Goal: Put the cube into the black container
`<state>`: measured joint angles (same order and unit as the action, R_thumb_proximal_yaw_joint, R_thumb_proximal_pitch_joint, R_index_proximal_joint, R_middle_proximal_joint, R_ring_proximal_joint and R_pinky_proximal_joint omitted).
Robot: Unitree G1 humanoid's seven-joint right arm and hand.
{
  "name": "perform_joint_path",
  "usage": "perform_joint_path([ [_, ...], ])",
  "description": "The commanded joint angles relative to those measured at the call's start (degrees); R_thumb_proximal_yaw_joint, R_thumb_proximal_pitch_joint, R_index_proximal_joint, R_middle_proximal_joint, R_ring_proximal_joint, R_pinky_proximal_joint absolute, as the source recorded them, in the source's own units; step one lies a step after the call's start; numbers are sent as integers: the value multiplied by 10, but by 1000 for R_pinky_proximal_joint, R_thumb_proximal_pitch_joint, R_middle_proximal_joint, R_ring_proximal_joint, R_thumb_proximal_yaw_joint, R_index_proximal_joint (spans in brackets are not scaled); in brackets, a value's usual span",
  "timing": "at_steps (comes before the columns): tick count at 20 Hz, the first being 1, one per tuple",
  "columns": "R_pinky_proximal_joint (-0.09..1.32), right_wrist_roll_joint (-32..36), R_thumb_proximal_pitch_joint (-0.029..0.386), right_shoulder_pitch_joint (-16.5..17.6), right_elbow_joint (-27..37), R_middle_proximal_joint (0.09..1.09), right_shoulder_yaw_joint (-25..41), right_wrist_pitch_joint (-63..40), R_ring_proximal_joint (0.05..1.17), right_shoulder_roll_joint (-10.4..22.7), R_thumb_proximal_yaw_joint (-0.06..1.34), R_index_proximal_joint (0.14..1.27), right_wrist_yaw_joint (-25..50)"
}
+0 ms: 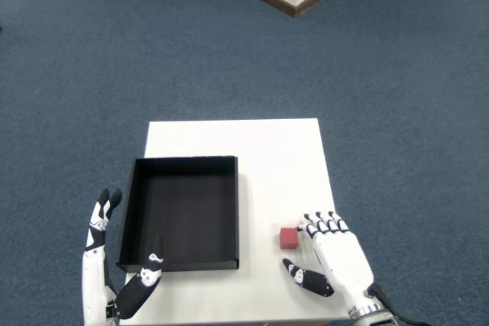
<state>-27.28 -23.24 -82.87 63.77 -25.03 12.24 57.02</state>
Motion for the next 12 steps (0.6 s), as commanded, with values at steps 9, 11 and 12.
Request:
perform_joint_path([
  [9,-22,-1,67,-23,7,209,1,0,177,-2,619,465,49],
  [11,-22,-2,67,-23,7,209,1,0,177,-2,620,465,52],
  [12,-22,-2,68,-23,7,209,2,0,176,-2,620,466,53],
])
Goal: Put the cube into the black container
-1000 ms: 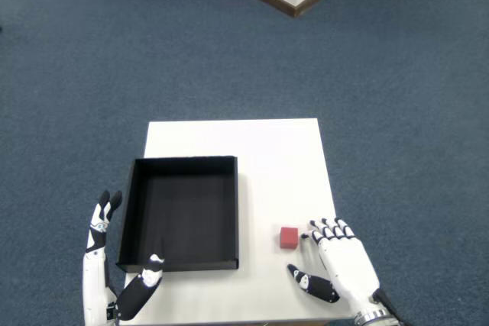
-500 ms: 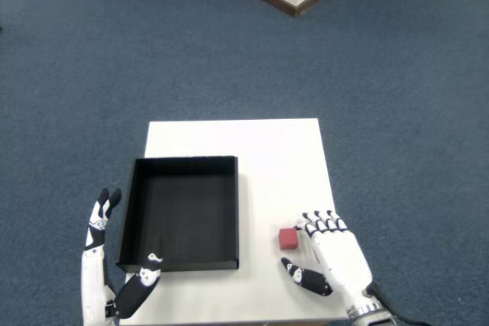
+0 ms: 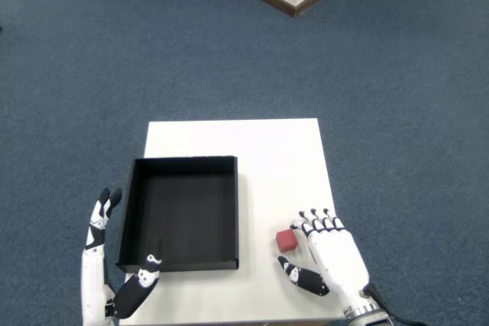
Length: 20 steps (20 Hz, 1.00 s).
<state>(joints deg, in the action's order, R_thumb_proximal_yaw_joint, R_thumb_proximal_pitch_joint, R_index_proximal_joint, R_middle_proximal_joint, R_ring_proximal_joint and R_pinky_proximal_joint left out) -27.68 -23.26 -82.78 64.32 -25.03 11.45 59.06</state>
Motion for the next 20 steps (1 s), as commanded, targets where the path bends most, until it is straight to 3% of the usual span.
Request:
perform_joint_path([
  [1,-22,1,68,-23,6,209,-4,-1,176,6,621,466,33],
  [20,-27,-10,77,-13,8,198,5,-10,168,-1,603,480,57],
])
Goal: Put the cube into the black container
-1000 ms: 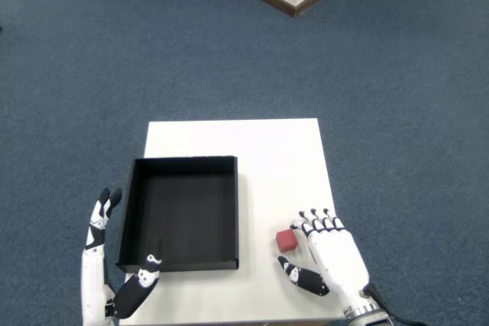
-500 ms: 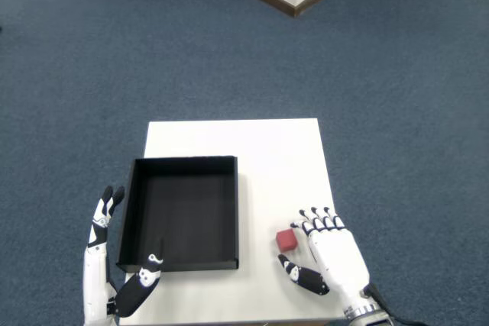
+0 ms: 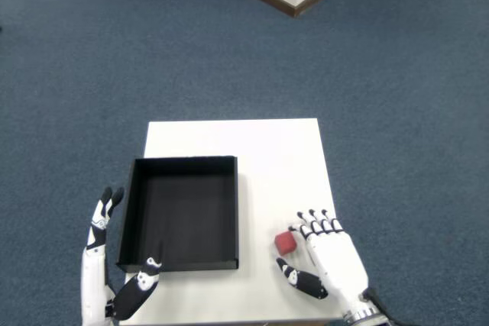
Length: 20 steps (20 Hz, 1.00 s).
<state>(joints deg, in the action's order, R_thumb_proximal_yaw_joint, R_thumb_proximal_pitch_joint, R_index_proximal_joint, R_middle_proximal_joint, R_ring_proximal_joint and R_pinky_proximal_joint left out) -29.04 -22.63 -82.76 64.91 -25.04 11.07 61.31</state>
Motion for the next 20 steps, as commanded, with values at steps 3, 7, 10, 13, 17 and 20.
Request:
perform_joint_path([
  [3,-28,0,78,-19,9,196,2,-10,167,0,597,485,39],
  [7,-31,0,85,-20,6,195,2,-6,166,-2,598,504,34],
  [10,-34,1,93,-20,3,193,2,-5,164,-3,603,533,27],
  [13,-36,2,100,-19,3,195,1,-4,163,-4,614,549,23],
  [17,-37,2,116,-19,0,198,1,-3,164,-4,645,607,20],
  [20,-34,2,144,-17,-2,206,1,-2,168,-3,766,796,16],
])
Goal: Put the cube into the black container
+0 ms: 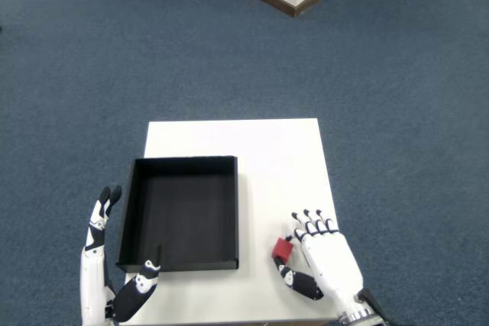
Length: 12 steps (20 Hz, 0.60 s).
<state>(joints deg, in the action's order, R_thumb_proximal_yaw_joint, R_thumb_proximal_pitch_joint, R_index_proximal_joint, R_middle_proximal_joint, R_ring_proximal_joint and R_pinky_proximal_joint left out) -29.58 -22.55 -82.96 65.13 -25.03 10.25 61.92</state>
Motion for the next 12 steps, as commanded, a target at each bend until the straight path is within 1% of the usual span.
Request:
perform_joint_path([
  [1,-31,8,161,-17,-1,226,-2,-1,171,6,915,972,10],
  [2,-26,9,177,-14,-1,248,-3,0,174,6,1112,1123,12],
  [3,-16,10,183,-12,-2,260,-3,1,177,7,1207,1162,14],
  [4,-10,10,189,-11,-2,265,-4,2,180,7,1237,1146,13],
  [6,-4,12,193,-9,-4,269,-6,3,182,8,1244,1119,9],
  [12,16,13,193,-6,-5,273,-7,4,182,13,1227,1095,2],
])
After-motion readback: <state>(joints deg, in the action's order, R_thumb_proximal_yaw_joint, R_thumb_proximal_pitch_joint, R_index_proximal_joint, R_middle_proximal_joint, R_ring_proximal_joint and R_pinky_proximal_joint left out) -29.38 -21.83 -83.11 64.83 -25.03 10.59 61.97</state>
